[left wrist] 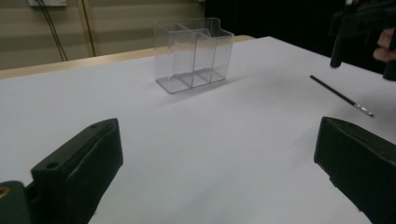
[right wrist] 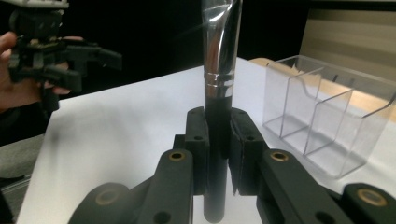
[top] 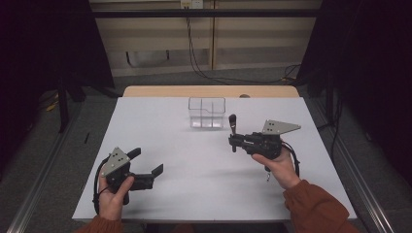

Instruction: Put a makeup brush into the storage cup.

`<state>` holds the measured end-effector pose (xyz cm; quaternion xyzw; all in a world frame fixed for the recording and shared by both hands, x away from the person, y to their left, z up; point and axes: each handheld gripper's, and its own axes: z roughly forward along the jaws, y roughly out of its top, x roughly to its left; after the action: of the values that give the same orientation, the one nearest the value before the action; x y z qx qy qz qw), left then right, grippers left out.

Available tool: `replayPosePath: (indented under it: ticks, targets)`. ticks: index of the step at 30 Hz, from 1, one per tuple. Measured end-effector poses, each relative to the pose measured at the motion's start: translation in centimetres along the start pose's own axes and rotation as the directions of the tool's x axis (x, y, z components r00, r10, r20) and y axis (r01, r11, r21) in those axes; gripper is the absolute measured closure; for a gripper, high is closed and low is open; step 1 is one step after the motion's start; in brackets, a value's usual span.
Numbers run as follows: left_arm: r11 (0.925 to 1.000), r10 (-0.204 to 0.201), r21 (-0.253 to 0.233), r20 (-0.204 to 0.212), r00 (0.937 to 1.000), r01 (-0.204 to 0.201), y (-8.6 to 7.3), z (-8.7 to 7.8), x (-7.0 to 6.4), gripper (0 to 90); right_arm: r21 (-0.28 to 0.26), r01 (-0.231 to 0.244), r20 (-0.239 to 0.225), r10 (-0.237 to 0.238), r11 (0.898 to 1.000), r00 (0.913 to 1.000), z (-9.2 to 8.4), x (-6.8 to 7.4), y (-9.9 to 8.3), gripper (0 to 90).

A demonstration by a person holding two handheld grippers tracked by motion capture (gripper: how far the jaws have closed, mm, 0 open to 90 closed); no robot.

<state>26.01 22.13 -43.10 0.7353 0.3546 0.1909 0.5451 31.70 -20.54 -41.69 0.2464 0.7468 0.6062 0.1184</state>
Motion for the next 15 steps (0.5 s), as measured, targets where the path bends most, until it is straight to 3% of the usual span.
replayPosePath:
  ticks: [15]
  targets:
    - [0.9999, 0.0, -0.015, -0.017, 0.9999, 0.0, -0.3, -0.6, 0.2, 1.5, -0.023, 0.003, 0.056, -0.002, 1.0, 0.9984, 2.1, -2.9, 2.2, 79.5]
